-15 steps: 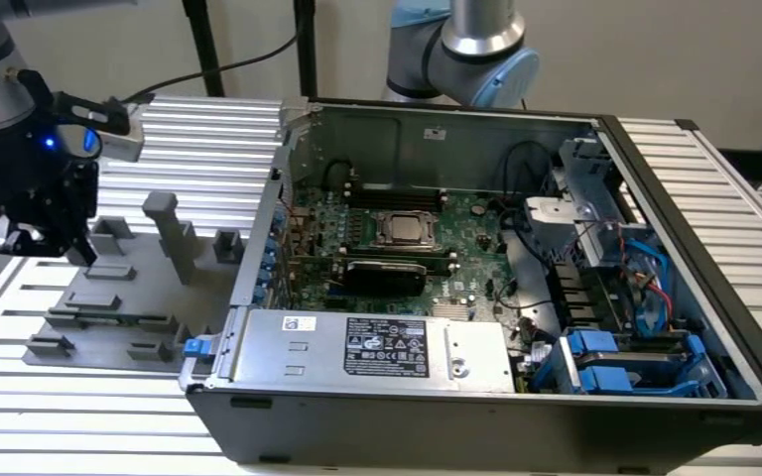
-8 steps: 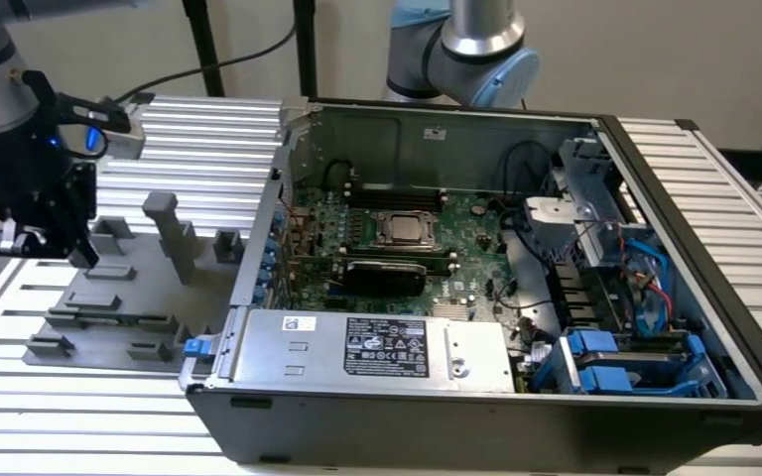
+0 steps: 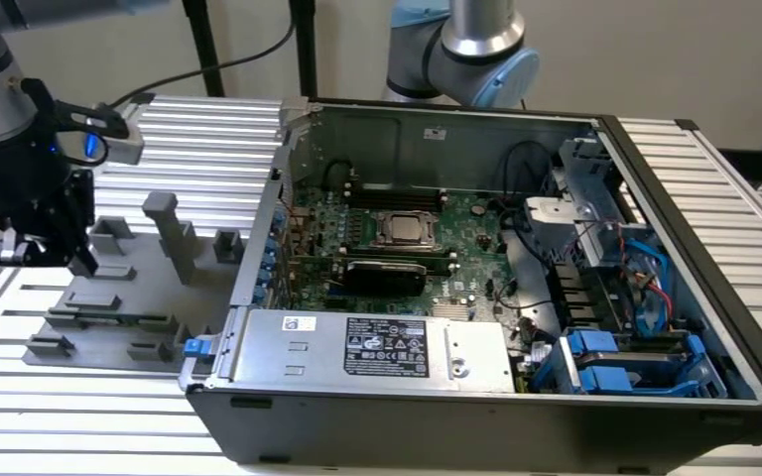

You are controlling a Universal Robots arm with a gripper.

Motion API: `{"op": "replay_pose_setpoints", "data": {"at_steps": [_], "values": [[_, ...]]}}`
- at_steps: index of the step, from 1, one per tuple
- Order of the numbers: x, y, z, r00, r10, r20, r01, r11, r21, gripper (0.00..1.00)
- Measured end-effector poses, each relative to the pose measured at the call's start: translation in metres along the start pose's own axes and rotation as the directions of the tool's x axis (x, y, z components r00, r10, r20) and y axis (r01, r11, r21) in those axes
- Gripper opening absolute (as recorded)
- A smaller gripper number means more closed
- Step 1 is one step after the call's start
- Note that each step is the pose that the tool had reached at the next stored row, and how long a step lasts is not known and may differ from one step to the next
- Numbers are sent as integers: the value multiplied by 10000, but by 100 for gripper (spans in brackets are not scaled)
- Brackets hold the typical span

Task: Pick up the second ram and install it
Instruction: 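Pick up the second ram and move it above second insertion slot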

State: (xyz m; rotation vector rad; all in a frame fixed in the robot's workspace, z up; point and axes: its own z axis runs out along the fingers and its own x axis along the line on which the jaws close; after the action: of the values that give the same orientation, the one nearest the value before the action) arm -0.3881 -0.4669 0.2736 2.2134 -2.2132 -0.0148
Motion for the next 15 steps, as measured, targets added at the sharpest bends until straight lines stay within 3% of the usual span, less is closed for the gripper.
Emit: {"op": "replay_pose_setpoints", "data": {"at_steps": [7,15], "values": [[24,-10,91,9991,-417,-14,417,9991,17,11],[44,-83,229,9972,-749,-64,749,9972,14,11]]}}
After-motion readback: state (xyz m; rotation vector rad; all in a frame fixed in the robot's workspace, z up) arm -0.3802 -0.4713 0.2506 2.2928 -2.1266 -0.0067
